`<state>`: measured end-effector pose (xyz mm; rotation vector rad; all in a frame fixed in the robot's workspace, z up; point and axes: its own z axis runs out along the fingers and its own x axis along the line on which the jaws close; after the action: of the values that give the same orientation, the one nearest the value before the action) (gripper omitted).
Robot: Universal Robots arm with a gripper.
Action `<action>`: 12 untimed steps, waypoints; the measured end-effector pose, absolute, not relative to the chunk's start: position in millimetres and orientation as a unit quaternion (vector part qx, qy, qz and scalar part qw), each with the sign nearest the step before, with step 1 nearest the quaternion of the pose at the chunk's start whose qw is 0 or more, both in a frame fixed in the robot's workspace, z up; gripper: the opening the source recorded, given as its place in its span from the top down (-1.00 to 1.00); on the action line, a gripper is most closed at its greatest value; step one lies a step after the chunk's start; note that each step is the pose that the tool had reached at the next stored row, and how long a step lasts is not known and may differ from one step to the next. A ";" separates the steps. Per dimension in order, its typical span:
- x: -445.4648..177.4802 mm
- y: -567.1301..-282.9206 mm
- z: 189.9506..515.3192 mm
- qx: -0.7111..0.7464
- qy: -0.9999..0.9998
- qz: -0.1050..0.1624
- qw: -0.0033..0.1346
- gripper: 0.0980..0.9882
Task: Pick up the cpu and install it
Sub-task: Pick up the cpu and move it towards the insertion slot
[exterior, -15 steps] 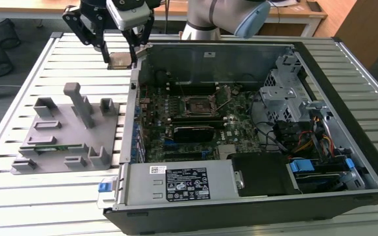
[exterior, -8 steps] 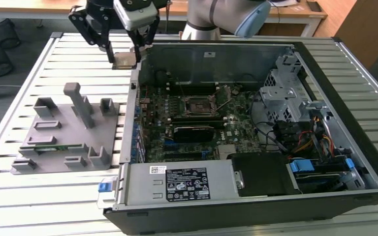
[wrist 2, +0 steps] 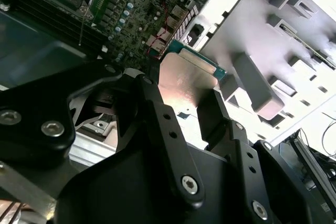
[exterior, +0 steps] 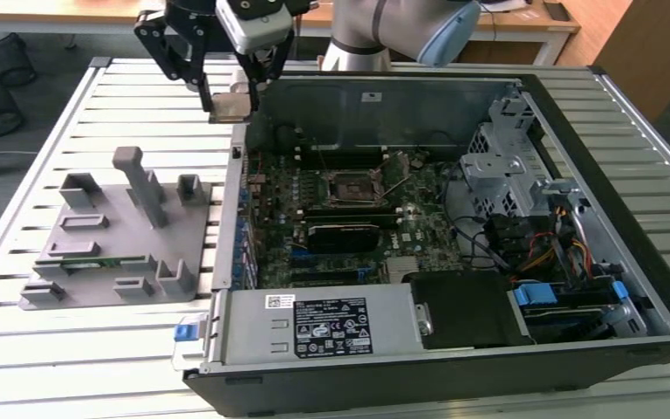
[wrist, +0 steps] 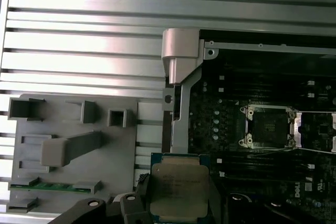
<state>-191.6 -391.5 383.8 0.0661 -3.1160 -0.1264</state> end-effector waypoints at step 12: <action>-175.2 -391.0 383.4 0.021 -0.999 -0.041 0.011 0.03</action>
<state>-175.2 -391.0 383.4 0.0662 -3.1160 -0.1265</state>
